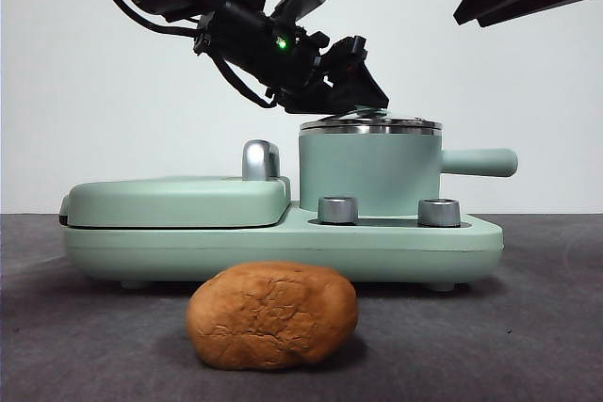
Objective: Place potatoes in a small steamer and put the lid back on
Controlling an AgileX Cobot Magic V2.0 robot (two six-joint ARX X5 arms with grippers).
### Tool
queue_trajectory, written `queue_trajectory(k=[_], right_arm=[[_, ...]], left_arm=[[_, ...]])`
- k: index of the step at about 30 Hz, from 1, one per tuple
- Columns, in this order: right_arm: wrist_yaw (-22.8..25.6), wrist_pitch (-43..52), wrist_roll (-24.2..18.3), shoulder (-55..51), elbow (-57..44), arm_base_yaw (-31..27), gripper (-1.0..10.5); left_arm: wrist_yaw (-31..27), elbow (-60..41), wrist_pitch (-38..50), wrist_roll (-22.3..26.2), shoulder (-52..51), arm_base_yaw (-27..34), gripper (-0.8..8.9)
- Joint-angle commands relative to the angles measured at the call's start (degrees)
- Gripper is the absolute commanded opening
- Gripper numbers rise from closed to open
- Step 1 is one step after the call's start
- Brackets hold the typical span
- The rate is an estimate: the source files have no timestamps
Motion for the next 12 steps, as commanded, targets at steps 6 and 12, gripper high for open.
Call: queue_trajectory(k=[6, 12], right_arm=[[0.0, 0.3, 0.8, 0.3, 1.1, 0.3, 2.2], [0.0, 0.3, 0.8, 0.3, 1.1, 0.3, 2.2]], left_arm=[[-0.1, 1.5, 0.7, 1.9, 2.2, -0.9, 2.44], [-1.4, 1.5, 1.5, 2.3, 2.2, -0.9, 1.17]])
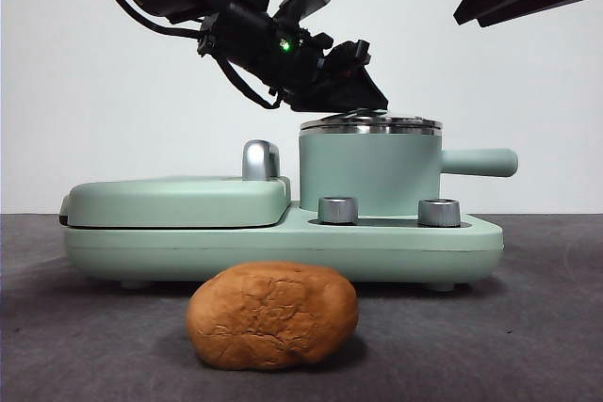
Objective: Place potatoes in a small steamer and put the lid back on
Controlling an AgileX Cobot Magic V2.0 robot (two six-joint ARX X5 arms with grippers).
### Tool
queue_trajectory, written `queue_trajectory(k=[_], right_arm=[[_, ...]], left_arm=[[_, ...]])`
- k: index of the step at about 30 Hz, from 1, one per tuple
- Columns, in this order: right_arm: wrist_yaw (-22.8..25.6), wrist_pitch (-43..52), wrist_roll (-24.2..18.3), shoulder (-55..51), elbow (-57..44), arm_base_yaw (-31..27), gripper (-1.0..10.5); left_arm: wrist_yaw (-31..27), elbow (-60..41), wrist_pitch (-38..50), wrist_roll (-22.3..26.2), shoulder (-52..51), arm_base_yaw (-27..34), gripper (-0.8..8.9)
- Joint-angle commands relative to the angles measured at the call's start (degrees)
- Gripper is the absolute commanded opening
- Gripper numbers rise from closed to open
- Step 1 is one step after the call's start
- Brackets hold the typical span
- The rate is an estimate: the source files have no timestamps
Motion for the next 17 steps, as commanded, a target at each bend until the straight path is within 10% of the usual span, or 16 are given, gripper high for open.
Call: queue_trajectory(k=[1, 17], right_arm=[[0.0, 0.3, 0.7, 0.3, 1.1, 0.3, 2.2], [0.0, 0.1, 0.7, 0.3, 1.1, 0.3, 2.2]], left_arm=[[-1.0, 1.4, 0.9, 0.6, 1.8, -0.5, 1.17], [-1.7, 1.4, 1.7, 0.6, 1.3, -0.5, 0.06]])
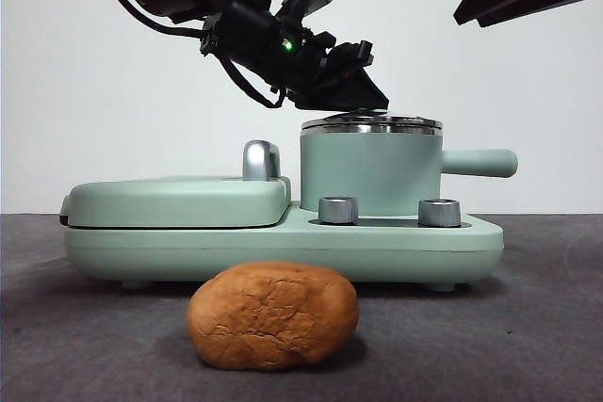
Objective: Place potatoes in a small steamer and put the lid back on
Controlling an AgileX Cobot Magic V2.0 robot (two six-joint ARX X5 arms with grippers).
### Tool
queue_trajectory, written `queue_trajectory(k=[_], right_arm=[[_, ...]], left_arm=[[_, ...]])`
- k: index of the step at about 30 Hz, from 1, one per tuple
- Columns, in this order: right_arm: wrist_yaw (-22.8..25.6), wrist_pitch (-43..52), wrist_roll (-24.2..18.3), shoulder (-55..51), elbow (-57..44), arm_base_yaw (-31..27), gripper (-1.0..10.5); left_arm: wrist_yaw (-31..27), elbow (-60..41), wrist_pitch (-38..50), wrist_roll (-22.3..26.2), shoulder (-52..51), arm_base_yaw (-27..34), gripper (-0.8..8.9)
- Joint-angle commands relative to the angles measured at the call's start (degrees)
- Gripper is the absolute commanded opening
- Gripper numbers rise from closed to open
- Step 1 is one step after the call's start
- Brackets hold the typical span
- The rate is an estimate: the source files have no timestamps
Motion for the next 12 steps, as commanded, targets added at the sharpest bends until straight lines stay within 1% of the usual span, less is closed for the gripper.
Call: queue_trajectory(k=[1, 5, 12], right_arm=[[0.0, 0.1, 0.7, 0.3, 1.1, 0.3, 2.2], [0.3, -0.2, 0.7, 0.3, 1.1, 0.3, 2.2], [0.4, -0.3, 0.7, 0.3, 1.1, 0.3, 2.2]], left_arm=[[-1.5, 1.4, 1.2, -0.1, 1.0, -0.3, 0.06], [-3.1, 1.4, 1.3, 1.0, -0.2, -0.3, 0.06], [-3.1, 1.4, 0.7, 1.0, -3.7, -0.2, 0.06]])
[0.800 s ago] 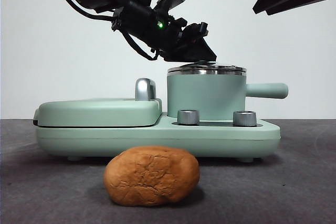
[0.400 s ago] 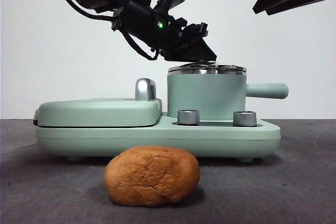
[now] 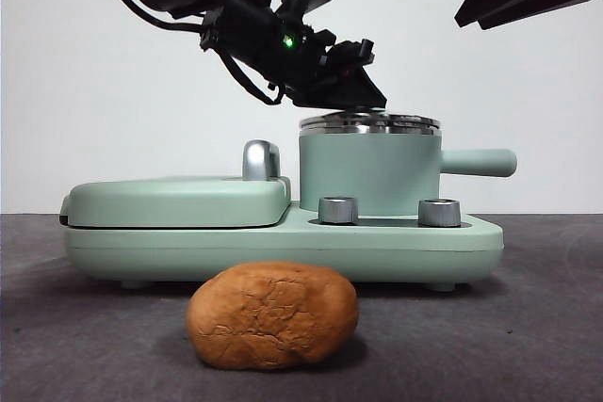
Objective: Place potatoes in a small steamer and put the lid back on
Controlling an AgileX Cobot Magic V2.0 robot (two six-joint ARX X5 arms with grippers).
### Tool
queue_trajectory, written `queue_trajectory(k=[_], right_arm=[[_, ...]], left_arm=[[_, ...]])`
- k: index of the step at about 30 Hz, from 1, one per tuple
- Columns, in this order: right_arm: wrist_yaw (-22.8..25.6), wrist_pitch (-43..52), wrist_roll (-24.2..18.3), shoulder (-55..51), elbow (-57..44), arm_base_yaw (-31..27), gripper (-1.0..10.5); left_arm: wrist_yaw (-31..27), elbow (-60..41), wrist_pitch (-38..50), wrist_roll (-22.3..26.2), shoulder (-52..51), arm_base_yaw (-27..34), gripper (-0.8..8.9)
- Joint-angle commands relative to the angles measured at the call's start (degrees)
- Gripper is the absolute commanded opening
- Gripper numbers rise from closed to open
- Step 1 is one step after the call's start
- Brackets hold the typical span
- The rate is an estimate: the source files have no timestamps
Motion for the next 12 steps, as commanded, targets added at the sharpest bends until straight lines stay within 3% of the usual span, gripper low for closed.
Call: queue_trajectory(k=[1, 6, 12], right_arm=[[0.2, 0.3, 0.7, 0.3, 1.1, 0.3, 2.2], [0.2, 0.3, 0.7, 0.3, 1.1, 0.3, 2.2], [0.2, 0.3, 0.7, 0.3, 1.1, 0.3, 2.2]], left_arm=[[-0.6, 1.4, 1.7, 0.6, -3.1, 0.0, 0.06], [-0.6, 1.4, 0.0, 0.6, -6.0, 0.2, 0.06], [-0.9, 1.4, -7.9, 0.2, -11.5, 0.6, 0.06]])
